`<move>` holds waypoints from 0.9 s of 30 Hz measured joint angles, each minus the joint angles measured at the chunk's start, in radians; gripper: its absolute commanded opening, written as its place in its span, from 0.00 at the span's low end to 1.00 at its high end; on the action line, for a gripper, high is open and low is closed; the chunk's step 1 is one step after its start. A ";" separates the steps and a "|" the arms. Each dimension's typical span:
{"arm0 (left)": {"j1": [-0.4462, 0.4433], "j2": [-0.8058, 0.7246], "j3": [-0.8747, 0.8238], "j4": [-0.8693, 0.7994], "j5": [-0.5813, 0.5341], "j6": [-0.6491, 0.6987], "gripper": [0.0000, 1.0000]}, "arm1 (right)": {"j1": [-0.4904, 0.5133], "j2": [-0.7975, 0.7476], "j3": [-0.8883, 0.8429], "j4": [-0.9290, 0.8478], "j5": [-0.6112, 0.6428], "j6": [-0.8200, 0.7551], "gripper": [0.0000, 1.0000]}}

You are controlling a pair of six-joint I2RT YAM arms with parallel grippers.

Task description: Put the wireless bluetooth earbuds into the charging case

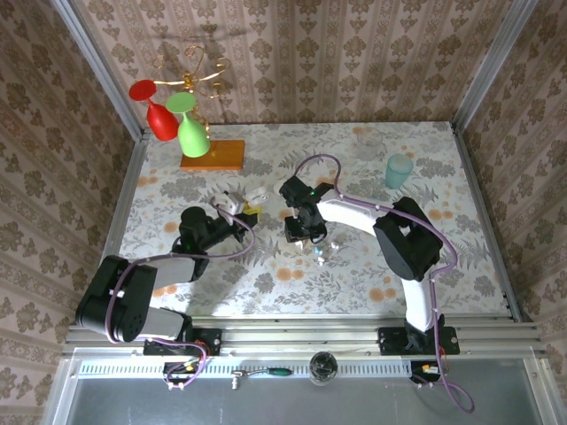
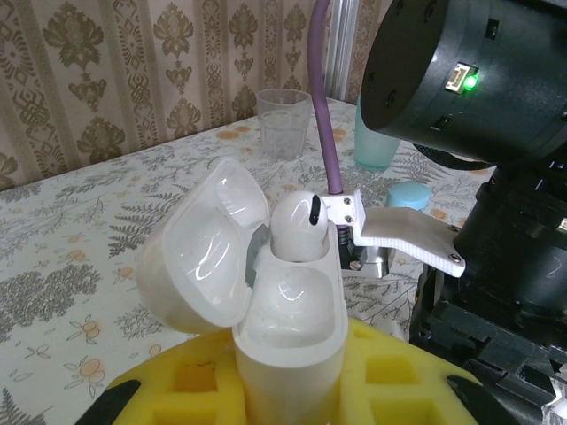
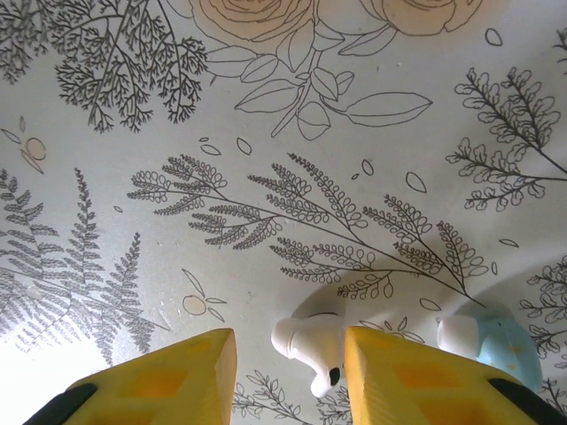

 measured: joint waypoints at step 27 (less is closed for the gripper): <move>0.005 -0.008 -0.008 0.000 0.006 -0.002 0.00 | -0.021 -0.085 -0.131 0.102 0.020 -0.021 0.29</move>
